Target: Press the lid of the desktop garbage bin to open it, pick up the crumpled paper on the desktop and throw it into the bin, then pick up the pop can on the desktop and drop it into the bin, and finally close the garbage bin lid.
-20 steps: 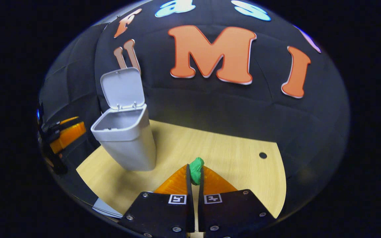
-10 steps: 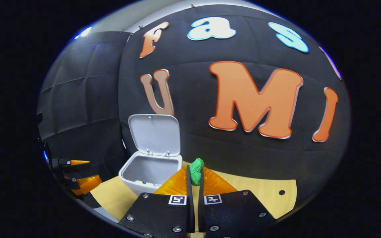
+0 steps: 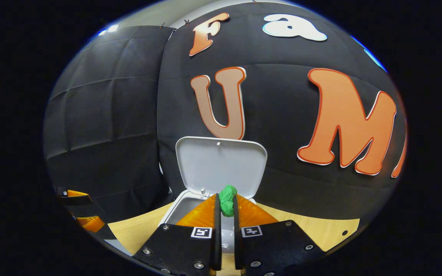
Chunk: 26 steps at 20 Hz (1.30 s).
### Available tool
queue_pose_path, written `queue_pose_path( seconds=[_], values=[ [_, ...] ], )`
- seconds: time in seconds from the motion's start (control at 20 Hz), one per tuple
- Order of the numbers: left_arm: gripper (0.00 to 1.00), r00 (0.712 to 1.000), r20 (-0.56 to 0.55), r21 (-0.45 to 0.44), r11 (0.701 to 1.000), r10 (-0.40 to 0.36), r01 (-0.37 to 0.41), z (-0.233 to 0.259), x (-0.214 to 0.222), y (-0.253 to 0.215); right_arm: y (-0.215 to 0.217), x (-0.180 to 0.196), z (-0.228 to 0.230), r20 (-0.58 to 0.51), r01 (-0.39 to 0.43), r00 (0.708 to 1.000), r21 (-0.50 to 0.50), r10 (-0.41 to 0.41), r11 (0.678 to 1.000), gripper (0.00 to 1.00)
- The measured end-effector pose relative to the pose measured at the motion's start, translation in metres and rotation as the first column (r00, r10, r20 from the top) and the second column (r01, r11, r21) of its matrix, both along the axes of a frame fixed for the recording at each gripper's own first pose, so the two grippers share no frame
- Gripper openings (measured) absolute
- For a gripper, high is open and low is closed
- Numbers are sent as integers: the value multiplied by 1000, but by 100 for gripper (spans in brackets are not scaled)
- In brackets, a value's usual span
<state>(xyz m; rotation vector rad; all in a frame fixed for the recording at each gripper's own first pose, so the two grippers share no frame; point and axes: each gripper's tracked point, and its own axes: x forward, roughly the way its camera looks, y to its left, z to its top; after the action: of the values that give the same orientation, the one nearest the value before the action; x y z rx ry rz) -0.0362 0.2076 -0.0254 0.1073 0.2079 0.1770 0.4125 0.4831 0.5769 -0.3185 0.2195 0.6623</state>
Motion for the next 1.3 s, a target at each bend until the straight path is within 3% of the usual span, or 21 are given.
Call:
queue_pose_path(
  seconds=[0.2,0.4,0.65,0.9,1.0,1.05,1.3],
  values=[
    [93,1000,-7,-11,1000,11,-11,-5,3,10,13,5,-14,-24,-2,1000,-25,2,1000,28],
    [93,1000,-9,-23,1000,2,-2,-7,8,6,6,10,-19,-18,17,1000,-37,-18,999,94],
    [93,1000,-14,-37,999,-15,15,-12,21,-7,-20,12,-10,-40,41,998,6,-40,999,95],
    [93,996,-17,-59,995,-85,83,-17,40,-47,-76,8,11,-14,96,995,62,-96,993,95],
    [93,993,-22,-63,991,-120,118,-20,49,-66,-106,7,21,8,133,991,82,-134,988,100],
    [93,990,-24,-64,989,-137,135,-21,53,-77,-122,7,26,19,156,987,91,-158,984,95],
    [93,973,-19,-82,971,-228,226,-27,71,-130,-216,-5,32,46,298,951,118,-305,947,95]
  ],
)
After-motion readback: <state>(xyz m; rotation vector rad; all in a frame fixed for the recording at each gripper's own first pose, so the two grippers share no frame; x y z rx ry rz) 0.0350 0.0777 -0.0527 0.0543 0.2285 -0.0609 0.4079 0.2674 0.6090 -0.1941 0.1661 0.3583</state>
